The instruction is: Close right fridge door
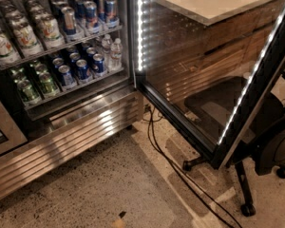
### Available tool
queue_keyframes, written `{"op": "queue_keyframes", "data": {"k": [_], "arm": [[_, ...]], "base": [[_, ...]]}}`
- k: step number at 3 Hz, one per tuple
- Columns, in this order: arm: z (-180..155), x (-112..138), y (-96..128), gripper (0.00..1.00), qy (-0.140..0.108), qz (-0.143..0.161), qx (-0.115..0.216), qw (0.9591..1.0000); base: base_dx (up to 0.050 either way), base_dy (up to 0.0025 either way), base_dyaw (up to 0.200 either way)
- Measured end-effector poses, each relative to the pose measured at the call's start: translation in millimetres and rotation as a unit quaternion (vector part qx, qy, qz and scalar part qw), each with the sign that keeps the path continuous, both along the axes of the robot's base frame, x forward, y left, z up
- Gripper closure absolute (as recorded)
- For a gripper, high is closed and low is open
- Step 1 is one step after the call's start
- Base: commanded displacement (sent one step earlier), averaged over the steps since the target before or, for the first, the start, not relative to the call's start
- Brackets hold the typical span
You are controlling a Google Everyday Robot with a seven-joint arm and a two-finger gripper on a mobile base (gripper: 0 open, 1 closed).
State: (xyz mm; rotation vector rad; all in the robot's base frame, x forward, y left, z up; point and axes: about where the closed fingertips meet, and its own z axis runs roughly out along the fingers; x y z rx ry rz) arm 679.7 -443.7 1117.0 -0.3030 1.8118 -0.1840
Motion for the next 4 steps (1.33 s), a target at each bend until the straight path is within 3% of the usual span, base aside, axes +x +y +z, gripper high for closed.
{"op": "queue_keyframes", "data": {"k": [1, 2, 3, 4], "arm": [[8, -8, 27, 1.0, 0.003, 0.038, 0.006, 0.9993], [21, -24, 67, 1.0, 0.007, 0.093, 0.015, 0.9956], [26, -28, 77, 1.0, 0.008, 0.11, 0.017, 0.9938], [38, -45, 124, 1.0, 0.015, 0.177, 0.042, 0.9832]], "base": [[0.0, 0.0, 0.0], [0.0, 0.0, 0.0], [0.0, 0.0, 0.0], [0.0, 0.0, 0.0]]}}
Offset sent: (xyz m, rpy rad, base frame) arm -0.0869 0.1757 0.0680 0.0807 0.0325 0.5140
